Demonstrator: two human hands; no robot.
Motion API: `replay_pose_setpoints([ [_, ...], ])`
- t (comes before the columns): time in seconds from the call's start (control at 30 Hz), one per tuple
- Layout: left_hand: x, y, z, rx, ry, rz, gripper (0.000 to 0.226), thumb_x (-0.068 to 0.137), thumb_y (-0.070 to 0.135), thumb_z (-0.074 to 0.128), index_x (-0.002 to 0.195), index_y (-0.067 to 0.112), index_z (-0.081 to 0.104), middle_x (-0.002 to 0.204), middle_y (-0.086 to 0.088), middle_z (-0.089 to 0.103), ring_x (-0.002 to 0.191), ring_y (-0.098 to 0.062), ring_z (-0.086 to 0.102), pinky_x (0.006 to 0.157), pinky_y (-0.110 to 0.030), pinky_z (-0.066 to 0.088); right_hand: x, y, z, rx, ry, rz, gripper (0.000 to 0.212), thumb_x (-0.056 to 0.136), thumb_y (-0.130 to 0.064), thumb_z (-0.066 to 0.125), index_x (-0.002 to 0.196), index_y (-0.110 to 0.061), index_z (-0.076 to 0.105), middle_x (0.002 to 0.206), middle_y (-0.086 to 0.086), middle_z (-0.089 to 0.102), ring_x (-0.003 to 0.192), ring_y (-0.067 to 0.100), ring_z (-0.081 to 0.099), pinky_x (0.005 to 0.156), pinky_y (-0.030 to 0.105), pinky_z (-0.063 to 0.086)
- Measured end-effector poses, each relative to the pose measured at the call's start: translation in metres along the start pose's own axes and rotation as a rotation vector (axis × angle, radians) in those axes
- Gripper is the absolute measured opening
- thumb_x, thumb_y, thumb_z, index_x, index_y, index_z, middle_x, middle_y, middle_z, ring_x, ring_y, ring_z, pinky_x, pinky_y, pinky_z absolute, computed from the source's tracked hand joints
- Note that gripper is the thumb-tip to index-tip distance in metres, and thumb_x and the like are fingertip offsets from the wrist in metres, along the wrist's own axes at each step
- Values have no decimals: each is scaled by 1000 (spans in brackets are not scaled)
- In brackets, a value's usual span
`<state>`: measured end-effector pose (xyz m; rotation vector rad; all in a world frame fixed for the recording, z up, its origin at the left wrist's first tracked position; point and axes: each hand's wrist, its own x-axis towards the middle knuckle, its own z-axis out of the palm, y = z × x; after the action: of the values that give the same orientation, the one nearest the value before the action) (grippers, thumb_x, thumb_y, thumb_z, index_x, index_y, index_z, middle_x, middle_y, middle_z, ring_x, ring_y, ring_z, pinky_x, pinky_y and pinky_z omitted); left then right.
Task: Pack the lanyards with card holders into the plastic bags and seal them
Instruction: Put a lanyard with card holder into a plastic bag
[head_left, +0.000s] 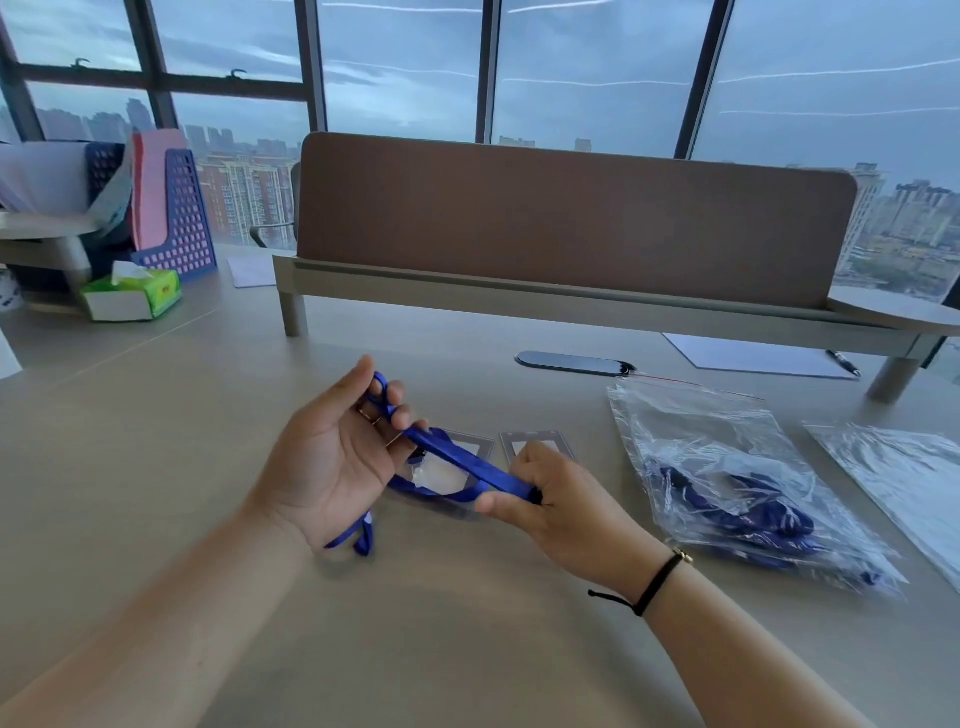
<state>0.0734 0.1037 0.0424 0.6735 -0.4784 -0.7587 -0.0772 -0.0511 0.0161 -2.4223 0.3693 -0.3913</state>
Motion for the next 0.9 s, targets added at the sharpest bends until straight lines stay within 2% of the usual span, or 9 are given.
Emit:
replay_pose_setpoints([
  [0.07, 3, -2, -3, 111, 68, 24, 27, 93, 28, 57, 70, 14, 50, 68, -5, 50, 59, -19, 46, 75, -34, 52, -1, 0, 0, 138, 10, 4, 40, 86, -56, 56, 65, -23, 50, 63, -8, 46, 52, 9, 40, 53, 23, 35],
  [0.2, 6, -12, -7, 570, 150, 119, 27, 97, 15, 59, 72, 7, 49, 63, -11, 49, 58, -23, 41, 63, -30, 50, 1, 3, -5, 391, 59, 20, 41, 101, -37, 46, 69, -14, 54, 53, 0, 56, 55, 29, 56, 65, 41, 48],
  [0.3, 3, -21, -9, 834, 133, 112, 13, 95, 10, 63, 96, 11, 49, 65, -9, 59, 59, -23, 51, 61, -32, 48, 2, 5, -6, 538, 72, 54, 33, 103, -25, 45, 75, -13, 58, 50, 2, 49, 48, 22, 47, 57, 30, 42],
  [0.4, -1, -27, -9, 993, 9, 108, 37, 93, 20, 68, 122, 38, 52, 82, -2, 69, 65, -21, 65, 66, -35, 56, 2, 2, -8, 649, 76, 55, 33, 103, -20, 45, 76, -13, 61, 48, 4, 44, 45, 21, 37, 51, 28, 35],
  [0.53, -7, -35, -8, 1164, -251, 72, 41, 91, 51, 61, 131, 44, 57, 110, 18, 71, 96, -15, 70, 87, -35, 58, 0, -5, -7, 677, 18, 24, 30, 103, -17, 46, 79, -7, 61, 48, 3, 44, 44, 19, 33, 49, 30, 29],
  [0.63, -11, -37, -1, 1196, -330, 56, 25, 96, 40, 54, 116, 39, 68, 71, 6, 68, 65, -3, 57, 68, -19, 46, 0, -6, -4, 675, -5, 6, 30, 103, -17, 45, 82, 0, 59, 47, 0, 43, 43, 18, 31, 50, 31, 23],
  [0.7, -10, -36, 0, 1214, -330, 50, 21, 94, 44, 52, 102, 39, 71, 77, -10, 68, 67, -12, 57, 70, -25, 47, 0, -6, -4, 646, -7, 5, 30, 103, -18, 46, 82, -4, 61, 49, 2, 43, 44, 18, 31, 49, 31, 24],
  [0.8, -9, -34, -4, 1173, -320, -29, 33, 97, 54, 50, 97, 29, 72, 82, -7, 68, 76, -24, 60, 88, -41, 53, -1, -7, -5, 564, -18, -15, 32, 103, -20, 48, 80, -8, 66, 52, 3, 45, 47, 18, 34, 48, 26, 30],
  [0.9, -10, -35, 0, 1068, -321, -84, 48, 97, 56, 44, 82, 16, 66, 69, 4, 56, 69, -12, 49, 76, -29, 52, 0, -7, -3, 446, -10, -40, 32, 102, -20, 50, 82, -1, 66, 52, -1, 50, 46, 13, 40, 48, 20, 36],
])
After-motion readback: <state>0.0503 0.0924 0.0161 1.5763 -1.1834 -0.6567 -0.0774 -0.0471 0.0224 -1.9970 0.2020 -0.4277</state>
